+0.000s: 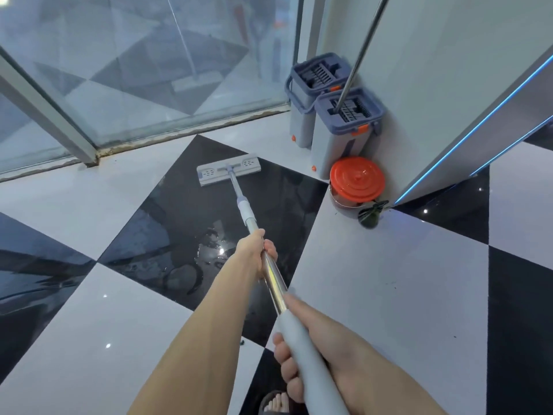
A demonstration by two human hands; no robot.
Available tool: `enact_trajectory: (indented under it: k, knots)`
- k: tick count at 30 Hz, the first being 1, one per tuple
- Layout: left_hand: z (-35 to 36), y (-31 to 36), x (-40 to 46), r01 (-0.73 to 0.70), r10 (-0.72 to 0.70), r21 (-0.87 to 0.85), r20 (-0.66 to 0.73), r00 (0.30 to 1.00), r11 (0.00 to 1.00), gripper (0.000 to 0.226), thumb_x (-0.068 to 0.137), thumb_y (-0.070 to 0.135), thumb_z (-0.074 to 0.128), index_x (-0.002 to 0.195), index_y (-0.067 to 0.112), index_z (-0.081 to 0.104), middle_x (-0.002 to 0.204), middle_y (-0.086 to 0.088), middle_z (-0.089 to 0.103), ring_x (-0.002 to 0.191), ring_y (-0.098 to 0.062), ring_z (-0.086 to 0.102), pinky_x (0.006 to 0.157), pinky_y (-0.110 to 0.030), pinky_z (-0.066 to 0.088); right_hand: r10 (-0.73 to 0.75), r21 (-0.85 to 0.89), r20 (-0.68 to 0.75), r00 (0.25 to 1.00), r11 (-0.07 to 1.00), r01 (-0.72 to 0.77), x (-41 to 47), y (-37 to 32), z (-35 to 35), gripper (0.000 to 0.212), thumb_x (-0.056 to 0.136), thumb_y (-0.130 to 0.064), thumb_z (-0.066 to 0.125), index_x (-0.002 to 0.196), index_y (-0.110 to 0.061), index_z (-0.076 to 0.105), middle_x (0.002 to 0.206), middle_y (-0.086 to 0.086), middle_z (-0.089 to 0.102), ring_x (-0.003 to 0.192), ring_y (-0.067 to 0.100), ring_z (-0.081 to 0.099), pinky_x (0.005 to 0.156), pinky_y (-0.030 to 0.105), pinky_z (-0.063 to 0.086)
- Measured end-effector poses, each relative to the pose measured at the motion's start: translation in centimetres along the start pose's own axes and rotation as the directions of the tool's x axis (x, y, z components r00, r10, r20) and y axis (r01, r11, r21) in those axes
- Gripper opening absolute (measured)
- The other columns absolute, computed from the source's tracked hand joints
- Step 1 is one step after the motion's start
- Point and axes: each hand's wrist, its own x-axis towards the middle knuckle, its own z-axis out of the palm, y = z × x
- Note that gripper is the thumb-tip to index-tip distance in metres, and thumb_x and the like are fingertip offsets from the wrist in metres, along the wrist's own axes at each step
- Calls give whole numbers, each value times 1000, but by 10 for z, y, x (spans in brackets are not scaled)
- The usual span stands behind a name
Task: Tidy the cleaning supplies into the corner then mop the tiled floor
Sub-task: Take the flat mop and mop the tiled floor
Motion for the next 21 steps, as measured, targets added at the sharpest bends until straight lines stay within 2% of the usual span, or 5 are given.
enact_trajectory:
  k: [5,10,13,18,21]
  knots:
    - [-7,-52,-55,6,-5,-86,12,1000,996,29,99,21,46,73,11,39,36,3,34,23,-7,30,29,-10,30,-8,-114,-40,999,994,3,-17,20,-16,52,88,-55,55,66,-7,52,53,4,53,30,13,47,31,16,40]
    - [-34,-125,-106,24,-26,-135,-17,1000,991,32,100,21,45,70,12,36,33,2,32,21,-8,28,27,-10,28,-19,-173,-46,999,985,10,-32,78,-41,42,90,-50,55,81,-9,54,55,4,52,30,12,48,32,16,41]
    - [-49,-174,-143,18,-22,-154,-20,1000,988,34,100,17,42,68,12,32,32,2,29,20,-8,26,27,-9,26,-23,-241,-39,999,970,13,-31,119,-60,46,90,-52,52,73,-9,54,51,3,49,27,10,44,31,13,38]
    - [-74,-258,-200,19,-31,-183,-62,998,983,33,100,13,43,68,10,35,37,0,34,20,-9,29,27,-9,28,-83,-152,-39,996,985,76,-37,193,-91,11,95,-29,53,92,-23,63,52,10,52,29,17,45,32,14,36]
    - [-82,-281,-214,46,-58,-197,-57,997,979,34,101,16,44,69,9,35,34,-1,34,19,-10,29,27,-9,28,-137,-100,-41,990,986,133,-39,220,-101,10,94,-25,56,98,-28,65,66,2,56,33,18,49,31,16,37]
